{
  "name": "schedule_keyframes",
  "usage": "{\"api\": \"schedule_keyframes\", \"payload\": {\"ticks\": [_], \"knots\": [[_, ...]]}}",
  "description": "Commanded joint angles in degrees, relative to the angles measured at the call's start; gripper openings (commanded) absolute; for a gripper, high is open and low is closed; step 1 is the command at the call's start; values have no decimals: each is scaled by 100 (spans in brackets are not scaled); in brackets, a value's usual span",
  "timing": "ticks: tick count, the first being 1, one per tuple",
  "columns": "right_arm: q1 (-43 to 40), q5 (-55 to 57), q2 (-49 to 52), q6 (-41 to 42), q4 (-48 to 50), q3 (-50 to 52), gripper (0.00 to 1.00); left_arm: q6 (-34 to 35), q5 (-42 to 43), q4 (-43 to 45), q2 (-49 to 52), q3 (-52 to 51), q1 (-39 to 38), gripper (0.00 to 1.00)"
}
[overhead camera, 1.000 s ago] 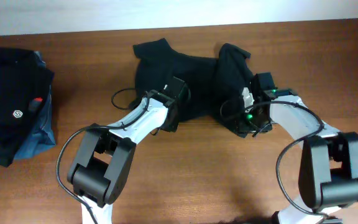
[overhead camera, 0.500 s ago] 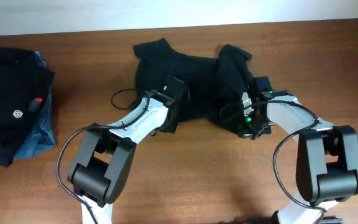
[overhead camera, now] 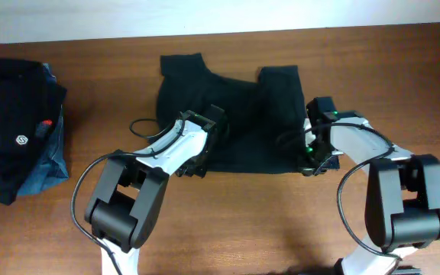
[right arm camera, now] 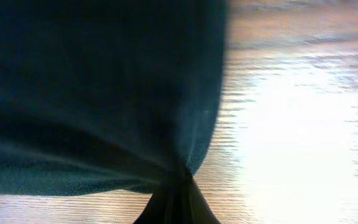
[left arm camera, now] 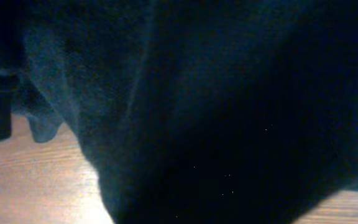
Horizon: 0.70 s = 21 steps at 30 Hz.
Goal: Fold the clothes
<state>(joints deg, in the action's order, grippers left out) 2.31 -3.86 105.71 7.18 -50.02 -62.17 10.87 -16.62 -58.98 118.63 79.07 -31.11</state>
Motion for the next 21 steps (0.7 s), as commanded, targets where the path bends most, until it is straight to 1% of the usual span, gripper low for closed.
{"api": "schedule_keyframes", "payload": {"ticks": [1, 4, 5, 6, 7, 9, 10, 18, 21], "knots": [[-435, 498, 83, 87, -94, 140, 4, -26, -168, -177, 280, -146, 52, 1], [-686, 433, 83, 87, -103, 140, 4, -26, -166, -260, 280, -146, 52, 2], [-734, 433, 83, 87, -103, 140, 4, -26, -164, -304, 280, -146, 52, 8], [-761, 435, 83, 85, -103, 140, 4, -26, -164, -328, 280, -146, 52, 22], [-769, 435, 83, 87, -98, 140, 4, -26, -164, -372, 280, -146, 52, 58], [-767, 433, 83, 87, -87, 136, 4, -26, -162, -391, 280, -146, 52, 82], [-769, 433, 83, 87, -76, 136, 4, -26, -162, -391, 280, -144, 52, 86], [-769, 450, 83, 92, -50, 136, 4, -26, -160, -492, 280, -144, 52, 87], [-798, 623, 83, 225, -13, 136, 4, -24, -160, -494, 280, -144, 52, 87]]}}
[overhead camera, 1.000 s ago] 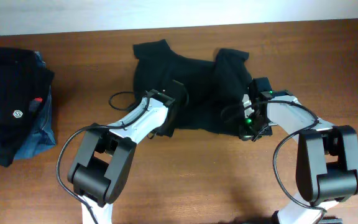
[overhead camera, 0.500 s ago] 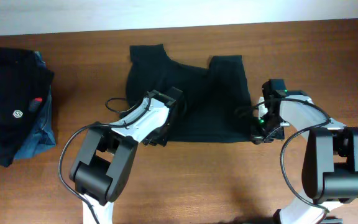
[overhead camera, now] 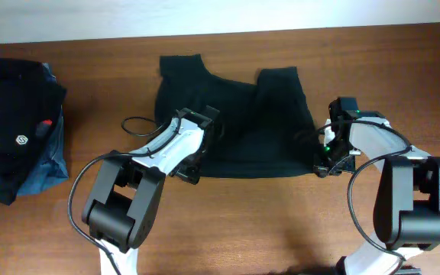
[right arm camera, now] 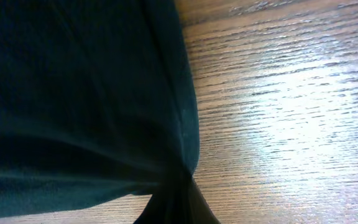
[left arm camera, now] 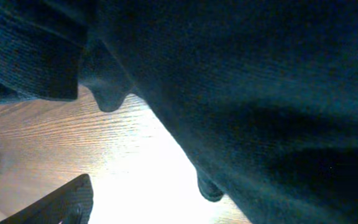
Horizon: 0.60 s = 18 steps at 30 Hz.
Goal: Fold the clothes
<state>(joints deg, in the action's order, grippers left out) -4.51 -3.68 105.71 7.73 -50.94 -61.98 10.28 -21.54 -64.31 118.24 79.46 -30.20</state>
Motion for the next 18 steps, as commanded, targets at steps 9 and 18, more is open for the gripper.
{"api": "schedule_keyframes", "payload": {"ticks": [9, 18], "knots": [[-841, 660, 83, 173, 76, 111, 4, 35, 332, 219, 317, -184, -39, 87], [-914, 743, 83, 181, 103, 105, 5, 815, 369, 363, 315, -160, 234, 91]]}}
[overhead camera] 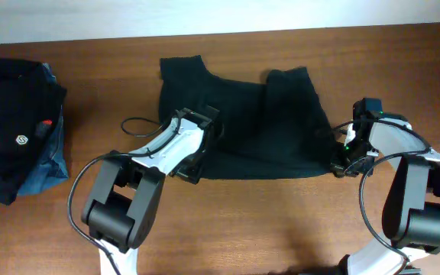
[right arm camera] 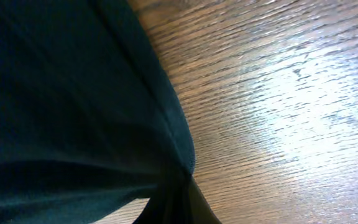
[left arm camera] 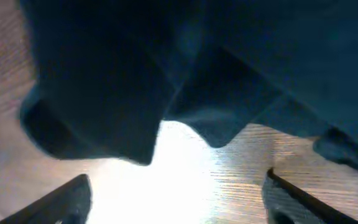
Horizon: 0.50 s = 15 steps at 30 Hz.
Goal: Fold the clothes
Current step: 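Drag the left hem corner leftward with the left gripper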
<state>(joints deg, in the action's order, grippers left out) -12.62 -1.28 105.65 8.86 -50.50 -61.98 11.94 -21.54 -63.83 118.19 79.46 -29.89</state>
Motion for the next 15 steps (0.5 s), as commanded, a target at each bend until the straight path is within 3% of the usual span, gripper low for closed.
{"api": "schedule_keyframes", "payload": {"ticks": [1, 8, 9, 15], "knots": [[-103, 505, 90, 68, 59, 105, 5, 682, 492, 315, 319, -118, 343, 91], [-101, 498, 90, 66, 87, 105, 6, 417, 1056, 315, 319, 678, 894, 89], [-101, 498, 90, 66, 85, 105, 6, 258, 1204, 315, 319, 855, 907, 83], [-101, 498, 90, 66, 96, 105, 9, -140, 1394, 332, 319, 1102, 905, 75]]}}
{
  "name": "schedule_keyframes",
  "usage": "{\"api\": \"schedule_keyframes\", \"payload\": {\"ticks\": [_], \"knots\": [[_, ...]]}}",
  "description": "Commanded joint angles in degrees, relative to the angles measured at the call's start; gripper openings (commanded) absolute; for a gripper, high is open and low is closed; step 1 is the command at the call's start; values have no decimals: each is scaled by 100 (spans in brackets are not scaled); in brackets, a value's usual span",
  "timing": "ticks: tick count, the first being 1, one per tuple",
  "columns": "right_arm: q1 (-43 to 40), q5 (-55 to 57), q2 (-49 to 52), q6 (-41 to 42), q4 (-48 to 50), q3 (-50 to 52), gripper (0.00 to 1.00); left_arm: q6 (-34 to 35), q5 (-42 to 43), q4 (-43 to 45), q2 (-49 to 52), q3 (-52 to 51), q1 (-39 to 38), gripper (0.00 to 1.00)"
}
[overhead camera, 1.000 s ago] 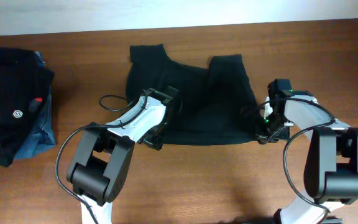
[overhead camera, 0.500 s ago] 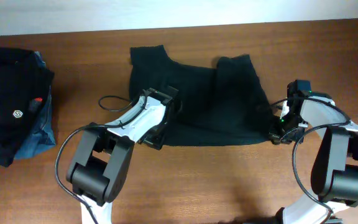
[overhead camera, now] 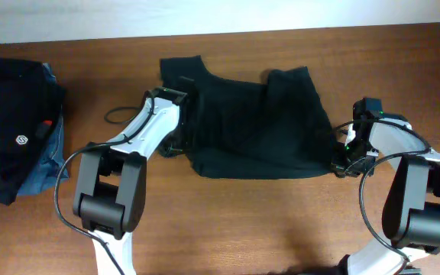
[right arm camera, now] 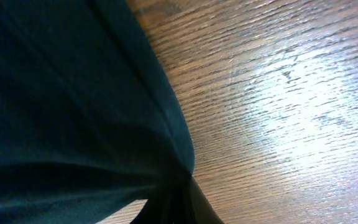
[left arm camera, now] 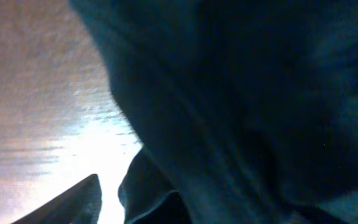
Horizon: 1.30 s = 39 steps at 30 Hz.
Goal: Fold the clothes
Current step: 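Drag the left hem corner leftward with the left gripper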
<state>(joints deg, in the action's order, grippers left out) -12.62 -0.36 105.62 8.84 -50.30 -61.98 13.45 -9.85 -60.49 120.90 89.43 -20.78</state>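
A black garment (overhead camera: pixel 243 126) lies spread flat mid-table, its sleeves toward the far edge. My right gripper (overhead camera: pixel 341 163) is shut on its lower right corner; in the right wrist view the cloth (right arm camera: pixel 73 99) runs down into the closed fingertips (right arm camera: pixel 179 208). My left gripper (overhead camera: pixel 173 143) sits at the garment's left edge. In the left wrist view dark fabric (left arm camera: pixel 241 106) fills most of the frame. One finger (left arm camera: pixel 67 204) shows wide at the lower left, the other is hidden by cloth, and the jaws stand apart.
A pile of clothes (overhead camera: pixel 14 130), a black piece with a white logo over blue denim, sits at the table's left edge. A thin cable loop (overhead camera: pixel 118 115) lies beside the left arm. Bare wood (overhead camera: pixel 266 221) lies in front of the garment.
My left gripper has moved from the garment's lower left hem to its left side, farther back and left. The right gripper and the lower right corner have not moved.
At first the garment was narrower, my right gripper shut on its lower right corner and my left at the lower left hem. The right then stood farther right at each moment, with the cloth spread wider. The left stayed at the hem, then moved to the left edge.
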Motion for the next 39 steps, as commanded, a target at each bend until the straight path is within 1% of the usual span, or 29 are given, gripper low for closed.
{"api": "schedule_keyframes", "payload": {"ticks": [1, 4, 9, 14, 18, 22, 27, 31, 35, 37, 39], "knots": [[-101, 407, 92, 68, 90, 105, 9, -389, 310, -22, 48, 107, -4, 73], [-101, 407, 92, 68, 109, 105, 9, -461, 452, -236, 46, 107, -4, 70], [-101, 404, 92, 68, 111, 105, 10, -461, 450, -568, -184, 107, -4, 68], [-101, 402, 92, 68, 107, 105, 10, -459, 452, -295, -437, 105, -7, 68], [-101, 385, 92, 66, 105, 105, 9, -459, 450, 33, -426, -81, -7, 63], [-101, 385, 92, 66, 105, 105, 9, -459, 448, 286, -426, -306, -7, 54], [-101, 385, 92, 66, 105, 105, 10, -459, 398, 684, -426, -573, -4, 30], [-101, 385, 92, 66, 105, 105, 9, -452, -96, 754, -426, -570, 9, 15], [-101, 385, 92, 66, 105, 105, 9, -299, -177, 756, -433, -570, 299, 11], [-101, 385, 92, 66, 105, 105, 9, -232, -170, 754, -433, -570, 627, 8], [-101, 385, 92, 66, 105, 105, 9, -232, -175, 754, -433, -570, 885, 8]]}}
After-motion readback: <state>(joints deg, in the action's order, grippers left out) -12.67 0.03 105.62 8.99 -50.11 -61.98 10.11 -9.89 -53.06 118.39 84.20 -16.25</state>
